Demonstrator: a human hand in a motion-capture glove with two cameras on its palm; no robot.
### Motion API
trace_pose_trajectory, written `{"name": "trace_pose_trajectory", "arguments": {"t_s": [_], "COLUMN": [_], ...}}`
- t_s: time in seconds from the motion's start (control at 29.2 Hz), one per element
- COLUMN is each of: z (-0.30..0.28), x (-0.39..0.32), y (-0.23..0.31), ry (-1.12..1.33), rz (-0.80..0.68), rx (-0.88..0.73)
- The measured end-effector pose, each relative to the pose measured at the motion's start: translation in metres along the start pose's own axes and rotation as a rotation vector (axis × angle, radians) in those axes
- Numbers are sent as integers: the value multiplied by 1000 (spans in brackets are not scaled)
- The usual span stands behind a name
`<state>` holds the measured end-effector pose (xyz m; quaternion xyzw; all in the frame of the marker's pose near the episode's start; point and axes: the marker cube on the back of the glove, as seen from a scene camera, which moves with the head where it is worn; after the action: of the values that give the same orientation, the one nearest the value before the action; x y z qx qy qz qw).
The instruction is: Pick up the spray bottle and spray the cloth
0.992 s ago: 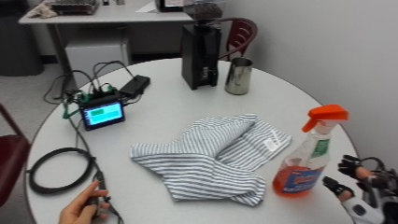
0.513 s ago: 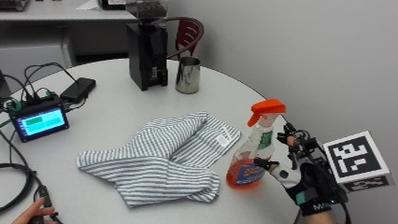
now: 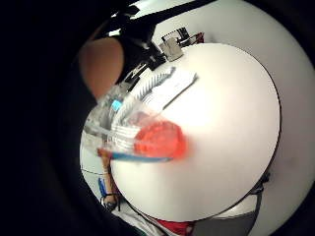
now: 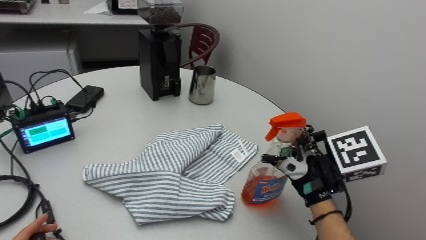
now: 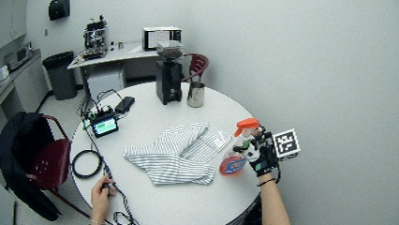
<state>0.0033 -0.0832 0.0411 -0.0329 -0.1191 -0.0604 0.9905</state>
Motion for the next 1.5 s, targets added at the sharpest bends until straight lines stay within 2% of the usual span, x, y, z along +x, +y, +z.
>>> {"name": "trace_pose_trajectory", "arguments": {"t_s": [0.14,0.41,0.85,1.06,1.27,1.4,1.5], "z": [7,0,-18,-37,-58,-47,-22], "x": [3,4,21,2,-60,-89,-82], "y": [-6,-14,-4,-23,-63,-82,-81], "ry": [-37,-25,52,309,685,897,1006], "rz": [-17,-34,-1,-30,-99,-155,-178], "rx": [-33,80,133,120,102,63,-12]}}
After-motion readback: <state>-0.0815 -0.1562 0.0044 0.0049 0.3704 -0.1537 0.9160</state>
